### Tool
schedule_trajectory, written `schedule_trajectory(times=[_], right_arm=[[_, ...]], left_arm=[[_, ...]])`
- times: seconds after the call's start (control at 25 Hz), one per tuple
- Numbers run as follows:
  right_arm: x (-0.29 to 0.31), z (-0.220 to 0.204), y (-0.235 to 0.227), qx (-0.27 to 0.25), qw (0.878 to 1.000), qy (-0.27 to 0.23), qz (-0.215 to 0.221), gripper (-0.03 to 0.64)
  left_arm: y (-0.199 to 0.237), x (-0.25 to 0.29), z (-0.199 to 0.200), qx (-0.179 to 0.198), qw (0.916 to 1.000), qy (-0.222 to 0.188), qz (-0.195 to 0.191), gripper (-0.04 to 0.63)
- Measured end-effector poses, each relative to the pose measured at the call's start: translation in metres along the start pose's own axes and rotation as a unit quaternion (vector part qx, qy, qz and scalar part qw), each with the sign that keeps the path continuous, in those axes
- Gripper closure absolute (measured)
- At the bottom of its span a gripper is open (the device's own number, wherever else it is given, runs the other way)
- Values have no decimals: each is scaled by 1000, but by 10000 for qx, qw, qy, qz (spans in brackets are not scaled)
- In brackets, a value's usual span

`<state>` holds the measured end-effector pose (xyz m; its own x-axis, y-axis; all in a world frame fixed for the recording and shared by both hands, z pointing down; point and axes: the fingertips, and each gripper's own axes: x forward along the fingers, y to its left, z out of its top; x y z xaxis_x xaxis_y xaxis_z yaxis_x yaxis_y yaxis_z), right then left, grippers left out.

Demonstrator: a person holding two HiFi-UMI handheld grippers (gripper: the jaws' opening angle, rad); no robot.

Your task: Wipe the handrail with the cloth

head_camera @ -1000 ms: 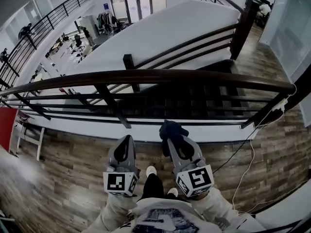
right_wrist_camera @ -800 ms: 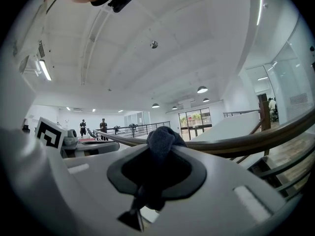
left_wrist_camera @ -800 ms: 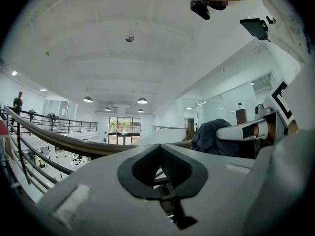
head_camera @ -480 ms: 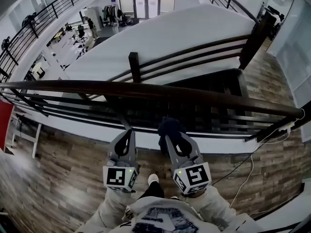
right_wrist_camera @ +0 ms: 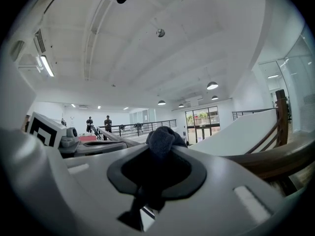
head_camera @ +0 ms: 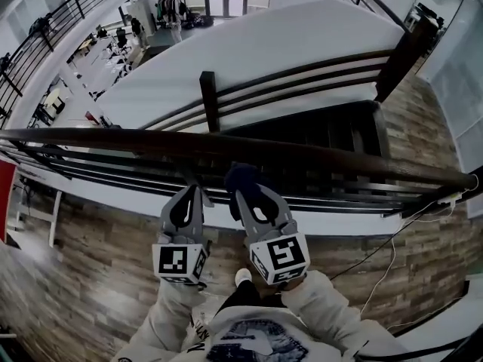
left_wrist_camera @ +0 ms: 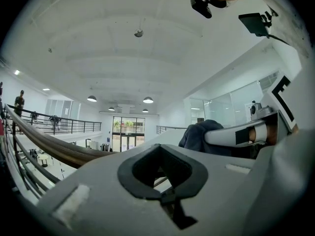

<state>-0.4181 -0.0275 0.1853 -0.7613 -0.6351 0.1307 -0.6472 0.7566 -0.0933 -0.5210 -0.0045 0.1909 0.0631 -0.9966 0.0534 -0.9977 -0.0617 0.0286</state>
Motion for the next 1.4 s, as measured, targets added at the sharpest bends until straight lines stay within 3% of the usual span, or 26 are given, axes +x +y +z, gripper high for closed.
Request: schedule_trajectory(times=[0.8,1.16,1.4], right_arm=[[131,-10,31,131,9995,149,264,546],[153,-36,30,166,9974,685,165,546],[147,-40,19,129,9970,760,0,547]], left_arm=[[61,39,-4,40,9991,46,429,600],[73,31,-8,-116,9979,113,627,600],[65,31,-9,-137,9982,137,572,600]])
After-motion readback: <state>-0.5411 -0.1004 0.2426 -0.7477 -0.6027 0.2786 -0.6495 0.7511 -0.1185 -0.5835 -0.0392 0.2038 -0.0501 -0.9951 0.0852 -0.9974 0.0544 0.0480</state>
